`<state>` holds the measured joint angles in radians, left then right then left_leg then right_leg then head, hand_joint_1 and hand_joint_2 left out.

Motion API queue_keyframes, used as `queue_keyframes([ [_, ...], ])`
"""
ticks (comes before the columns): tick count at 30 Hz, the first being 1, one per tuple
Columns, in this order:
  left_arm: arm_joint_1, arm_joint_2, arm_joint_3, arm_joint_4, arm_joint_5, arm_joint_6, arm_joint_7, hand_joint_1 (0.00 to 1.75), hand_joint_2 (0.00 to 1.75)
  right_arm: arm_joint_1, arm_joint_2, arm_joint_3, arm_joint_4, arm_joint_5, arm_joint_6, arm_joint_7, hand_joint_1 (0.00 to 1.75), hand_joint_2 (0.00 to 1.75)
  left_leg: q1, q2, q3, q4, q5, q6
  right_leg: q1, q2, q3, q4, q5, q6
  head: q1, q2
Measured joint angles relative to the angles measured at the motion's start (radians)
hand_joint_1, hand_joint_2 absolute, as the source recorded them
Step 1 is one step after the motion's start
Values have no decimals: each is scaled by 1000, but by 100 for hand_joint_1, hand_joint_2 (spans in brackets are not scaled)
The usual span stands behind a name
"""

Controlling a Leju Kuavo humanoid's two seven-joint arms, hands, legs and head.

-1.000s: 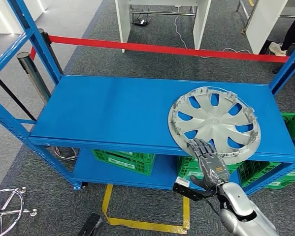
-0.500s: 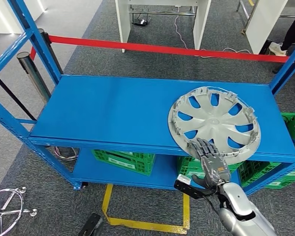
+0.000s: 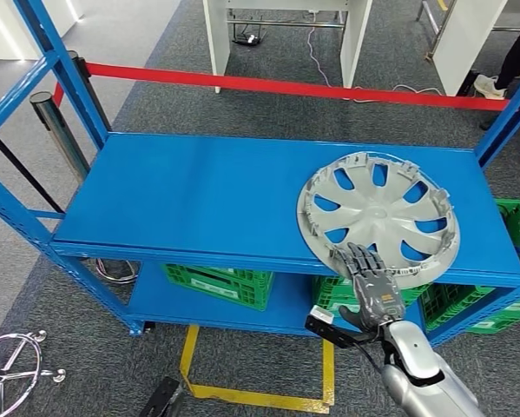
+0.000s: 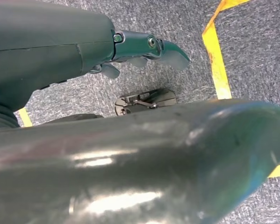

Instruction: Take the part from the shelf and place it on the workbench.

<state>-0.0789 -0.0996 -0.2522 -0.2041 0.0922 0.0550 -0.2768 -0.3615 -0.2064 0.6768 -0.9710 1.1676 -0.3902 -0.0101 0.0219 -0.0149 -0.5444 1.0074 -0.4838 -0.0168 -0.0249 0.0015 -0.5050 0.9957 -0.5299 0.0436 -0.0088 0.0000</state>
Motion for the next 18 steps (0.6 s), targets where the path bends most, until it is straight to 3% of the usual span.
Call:
queue_keyframes([
  [18,-1,0,0,0,-7,-24,-24,0,0,-51,44,-37,99,41,-51,4,0,175,0,0,0,0,0,0,0,0,0,0,0,0,0,0],
])
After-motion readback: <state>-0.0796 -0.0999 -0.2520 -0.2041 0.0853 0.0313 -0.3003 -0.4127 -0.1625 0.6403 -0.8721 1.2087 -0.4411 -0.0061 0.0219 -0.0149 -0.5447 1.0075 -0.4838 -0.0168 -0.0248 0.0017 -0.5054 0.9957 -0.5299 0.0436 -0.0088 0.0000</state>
